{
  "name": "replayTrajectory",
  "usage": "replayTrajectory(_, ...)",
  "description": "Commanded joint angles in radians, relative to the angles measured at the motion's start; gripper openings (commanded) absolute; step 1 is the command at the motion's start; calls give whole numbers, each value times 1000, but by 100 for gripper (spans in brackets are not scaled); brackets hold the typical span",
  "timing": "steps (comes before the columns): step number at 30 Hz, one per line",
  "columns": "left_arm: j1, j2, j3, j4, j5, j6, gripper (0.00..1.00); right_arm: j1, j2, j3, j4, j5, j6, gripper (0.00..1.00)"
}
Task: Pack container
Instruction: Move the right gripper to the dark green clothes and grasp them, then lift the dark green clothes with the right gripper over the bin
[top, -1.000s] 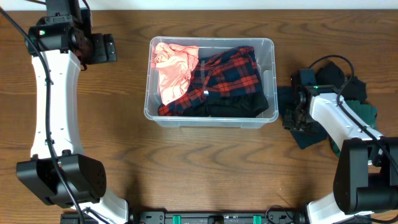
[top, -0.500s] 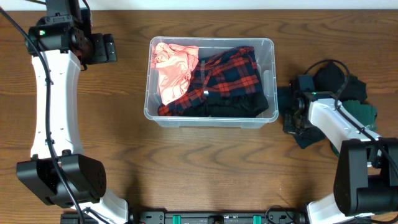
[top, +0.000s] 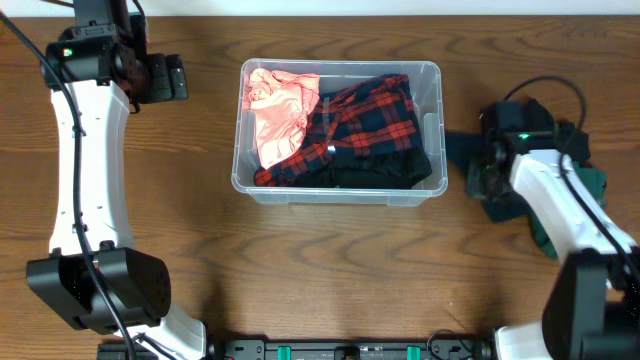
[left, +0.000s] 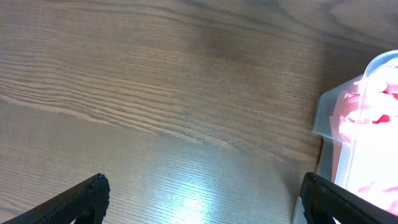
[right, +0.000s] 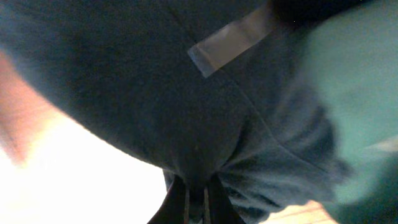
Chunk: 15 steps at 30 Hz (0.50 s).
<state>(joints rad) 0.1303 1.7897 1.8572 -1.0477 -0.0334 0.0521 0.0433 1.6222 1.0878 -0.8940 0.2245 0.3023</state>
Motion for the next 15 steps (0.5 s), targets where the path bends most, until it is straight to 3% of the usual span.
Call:
replayTrajectory(1, 3, 6, -6, -3, -5, -5, 98, -12, -87, 79, -13, 35, -34, 1)
replayTrajectory(15, 3, 6, -6, -3, -5, -5, 98, -12, -165, 257, -11, 37, -146, 1)
